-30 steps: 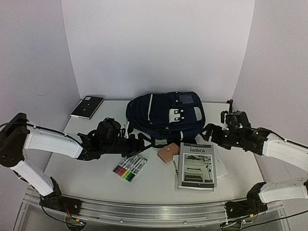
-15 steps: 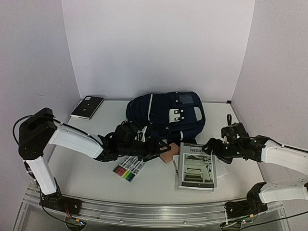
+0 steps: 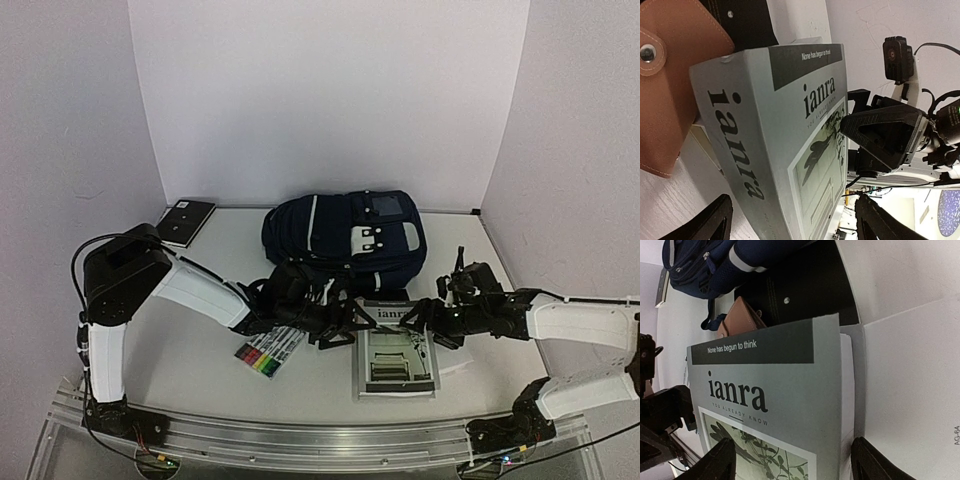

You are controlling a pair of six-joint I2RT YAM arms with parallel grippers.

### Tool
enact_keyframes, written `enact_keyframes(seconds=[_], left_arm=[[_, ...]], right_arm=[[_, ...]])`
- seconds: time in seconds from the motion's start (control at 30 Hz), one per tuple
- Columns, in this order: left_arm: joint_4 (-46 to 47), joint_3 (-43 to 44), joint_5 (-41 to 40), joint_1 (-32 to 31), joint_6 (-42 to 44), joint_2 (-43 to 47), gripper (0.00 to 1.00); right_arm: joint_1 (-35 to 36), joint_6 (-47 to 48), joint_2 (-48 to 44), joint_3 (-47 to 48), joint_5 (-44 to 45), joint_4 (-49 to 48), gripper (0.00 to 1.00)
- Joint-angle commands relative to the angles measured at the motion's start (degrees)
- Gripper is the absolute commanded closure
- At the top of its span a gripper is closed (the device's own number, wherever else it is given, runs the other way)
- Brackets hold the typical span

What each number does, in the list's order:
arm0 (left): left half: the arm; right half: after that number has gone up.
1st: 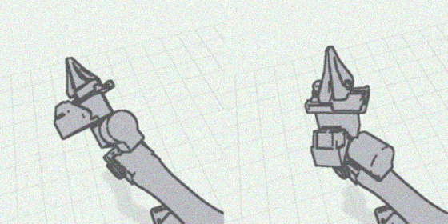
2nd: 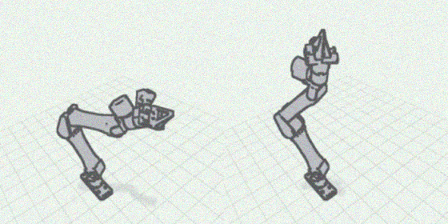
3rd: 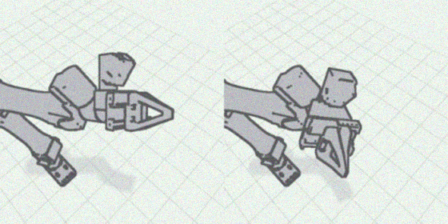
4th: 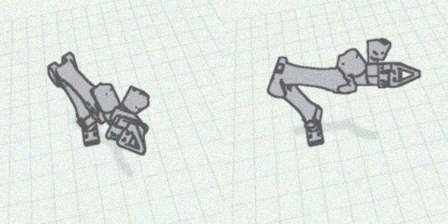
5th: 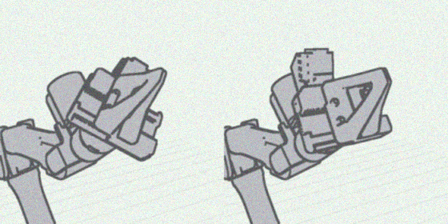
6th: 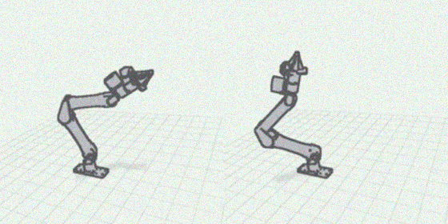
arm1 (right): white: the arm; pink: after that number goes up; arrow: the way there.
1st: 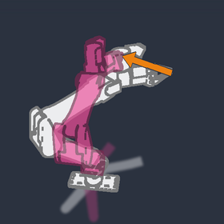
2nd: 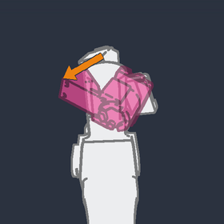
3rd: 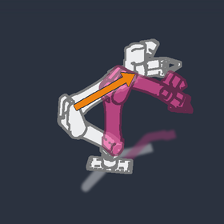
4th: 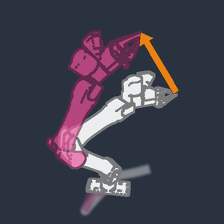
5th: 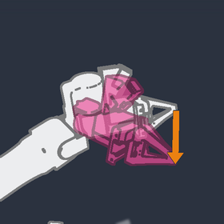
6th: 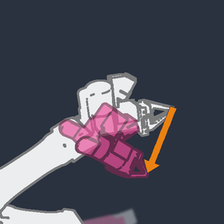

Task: Pack the student bag
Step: Pick up the book from the center of the board.

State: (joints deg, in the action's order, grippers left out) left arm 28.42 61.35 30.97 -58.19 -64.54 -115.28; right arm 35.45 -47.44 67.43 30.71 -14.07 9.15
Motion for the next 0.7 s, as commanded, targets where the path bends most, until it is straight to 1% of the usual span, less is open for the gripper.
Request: enact_keyframes(seconds=[0.0,0.23,0.37,0.43,0.57,0.67], left_arm=[[2.73,3.15,4.99,-0.25,-2.31,-2.42,0.16],[3.87,4.45,7.29,-0.25,-4.0,-5.01,0.16],[8.17,3.91,8.48,-0.25,-4.88,-5.76,0.2],[9.76,2.8,8.28,-0.25,-4.84,-4.97,0.26],[12.69,1.2,8.18,-0.23,-4.26,-3.68,0.42],[13.68,0.74,8.33,-0.26,-3.88,-3.08,0.52]], right_arm=[[0.83,-0.48,2.21,1.76,-2.13,-4.32,0.24],[1.03,-0.64,2.65,2.05,-1.44,-4.76,0.25],[1.12,-0.55,2.91,2.34,-1.63,-4.86,0.25],[1.2,-0.55,2.94,2.17,-1.94,-5.12,0.25],[1.17,-0.78,3.09,1.86,-2.63,-6.4,0.25],[1.15,-1.16,3.38,1.6,-3.29,-7.64,0.25]])
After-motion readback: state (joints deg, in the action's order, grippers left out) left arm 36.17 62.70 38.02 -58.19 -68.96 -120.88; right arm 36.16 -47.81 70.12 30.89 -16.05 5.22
